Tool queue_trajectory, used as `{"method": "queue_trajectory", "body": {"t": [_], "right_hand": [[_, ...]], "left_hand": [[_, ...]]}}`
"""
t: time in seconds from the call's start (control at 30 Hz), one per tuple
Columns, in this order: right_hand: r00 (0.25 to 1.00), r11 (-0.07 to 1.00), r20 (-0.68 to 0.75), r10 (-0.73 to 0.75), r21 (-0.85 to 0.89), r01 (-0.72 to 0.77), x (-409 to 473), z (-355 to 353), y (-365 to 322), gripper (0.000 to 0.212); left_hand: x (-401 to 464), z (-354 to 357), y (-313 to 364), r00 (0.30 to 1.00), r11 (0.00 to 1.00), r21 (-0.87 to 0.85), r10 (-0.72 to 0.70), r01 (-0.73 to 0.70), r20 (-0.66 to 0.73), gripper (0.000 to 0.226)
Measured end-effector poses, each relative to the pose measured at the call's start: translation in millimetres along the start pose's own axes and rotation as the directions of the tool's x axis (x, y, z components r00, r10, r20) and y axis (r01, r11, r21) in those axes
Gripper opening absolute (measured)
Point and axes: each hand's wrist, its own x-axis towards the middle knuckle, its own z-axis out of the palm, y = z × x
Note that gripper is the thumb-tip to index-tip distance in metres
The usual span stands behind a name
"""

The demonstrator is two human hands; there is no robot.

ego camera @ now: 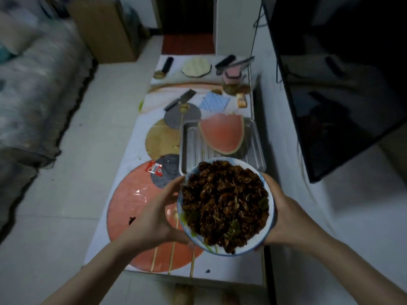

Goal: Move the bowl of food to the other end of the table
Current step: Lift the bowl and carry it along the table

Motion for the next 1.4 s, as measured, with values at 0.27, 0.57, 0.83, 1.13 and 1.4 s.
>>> {"method": "queue_trajectory", "body": {"t": [0.27, 0.57, 0.83, 1.13, 1.4], "right_hand": [[0.992, 0.992, 0.051, -0.115, -0.046, 0.118, 6, -17, -117, 0.134], [0.974, 0.974, 0.077, -0.215, -0.058, 0.219, 48, 57, -221, 0.123], [0.973, 0.973, 0.019, -0.23, -0.02, 0.23, 91, 191, -310, 0.128], [0.963, 0.963, 0.036, -0.269, -0.01, 0.269, 155, 296, -392, 0.115], [0.967, 0.968, 0.063, -0.246, -0.033, 0.248, 258, 339, -434, 0.123]], "left_hand": [[-43, -79, 80, 0.991, 0.998, 0.053, 0.029, -0.022, -0.13, 0.119], [-103, -191, 64, 0.983, 1.0, -0.022, 0.015, -0.019, -0.181, 0.109], [-175, -333, 12, 0.993, 1.0, -0.023, 0.01, -0.013, -0.121, 0.105], [-223, -463, -36, 0.991, 1.0, 0.003, -0.022, 0.022, -0.134, 0.108], [-199, -571, -79, 0.991, 1.0, -0.018, -0.013, 0.011, -0.132, 0.104]]}}
